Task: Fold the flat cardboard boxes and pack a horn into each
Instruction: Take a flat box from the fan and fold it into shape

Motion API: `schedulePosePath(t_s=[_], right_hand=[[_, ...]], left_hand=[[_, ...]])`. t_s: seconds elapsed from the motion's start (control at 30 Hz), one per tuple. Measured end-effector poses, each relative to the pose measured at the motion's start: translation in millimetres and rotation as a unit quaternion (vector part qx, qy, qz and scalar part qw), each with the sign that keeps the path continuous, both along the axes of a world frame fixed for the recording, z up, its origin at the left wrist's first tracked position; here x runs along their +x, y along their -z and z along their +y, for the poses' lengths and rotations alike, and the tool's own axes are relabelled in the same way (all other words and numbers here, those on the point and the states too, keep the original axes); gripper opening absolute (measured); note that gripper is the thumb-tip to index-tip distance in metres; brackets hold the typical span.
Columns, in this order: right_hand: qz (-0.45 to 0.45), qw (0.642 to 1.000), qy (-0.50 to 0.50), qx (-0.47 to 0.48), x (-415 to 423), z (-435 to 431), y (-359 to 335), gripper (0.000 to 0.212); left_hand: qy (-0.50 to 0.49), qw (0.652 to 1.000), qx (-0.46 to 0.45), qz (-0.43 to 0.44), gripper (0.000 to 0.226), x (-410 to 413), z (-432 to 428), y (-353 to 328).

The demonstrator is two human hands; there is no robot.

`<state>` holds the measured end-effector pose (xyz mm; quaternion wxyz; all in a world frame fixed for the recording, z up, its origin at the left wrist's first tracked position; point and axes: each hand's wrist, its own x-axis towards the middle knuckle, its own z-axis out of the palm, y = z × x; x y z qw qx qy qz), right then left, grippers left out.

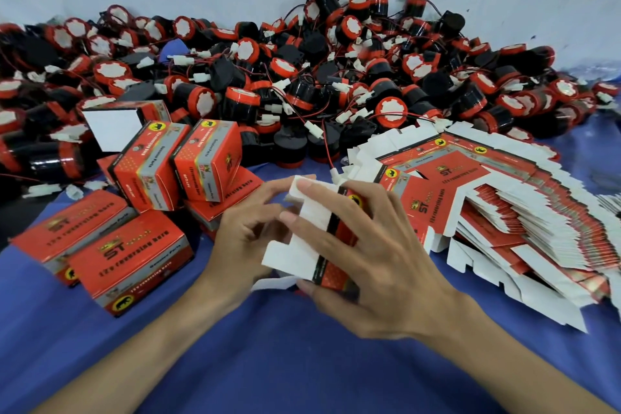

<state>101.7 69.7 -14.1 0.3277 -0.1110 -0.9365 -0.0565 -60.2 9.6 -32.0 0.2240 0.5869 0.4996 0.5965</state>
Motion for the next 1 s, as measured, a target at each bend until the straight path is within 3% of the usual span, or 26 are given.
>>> schedulePosePath(t_s=[0.07, 0.13, 0.2, 0.33, 0.77, 1.0], right_hand=[[0.013, 1.0, -0.022, -0.006, 0.0, 0.5, 1.4, 0.05], [0.021, 0.999, -0.041, -0.017, 1.1, 2.6, -0.7, 0.047], [0.018, 0.998, -0.056, -0.032, 3.6, 6.9, -3.0, 0.04], [0.023, 0.996, -0.061, -0.054, 6.1, 9.7, -6.1, 0.034], [0.042, 0.991, -0.089, -0.089, 9.7, 16.2, -8.8, 0.036], [0.048, 0.99, -0.063, -0.115, 9.4, 20.2, -4.7, 0.039]], left_hand=[[0.035, 0.999, -0.017, -0.015, 0.026, -2.9, -1.6, -1.2], [0.069, 0.995, -0.064, -0.044, 0.054, -5.2, -2.2, -3.7], [0.102, 0.99, -0.081, -0.052, 0.063, -4.5, -1.7, -1.7], [0.129, 0.986, -0.082, -0.07, 0.055, -3.8, -1.4, -0.4], [0.124, 0.985, -0.064, -0.097, 0.065, 2.2, -2.8, 7.6], [0.087, 0.993, -0.06, -0.043, 0.059, 3.1, -5.5, 10.5]])
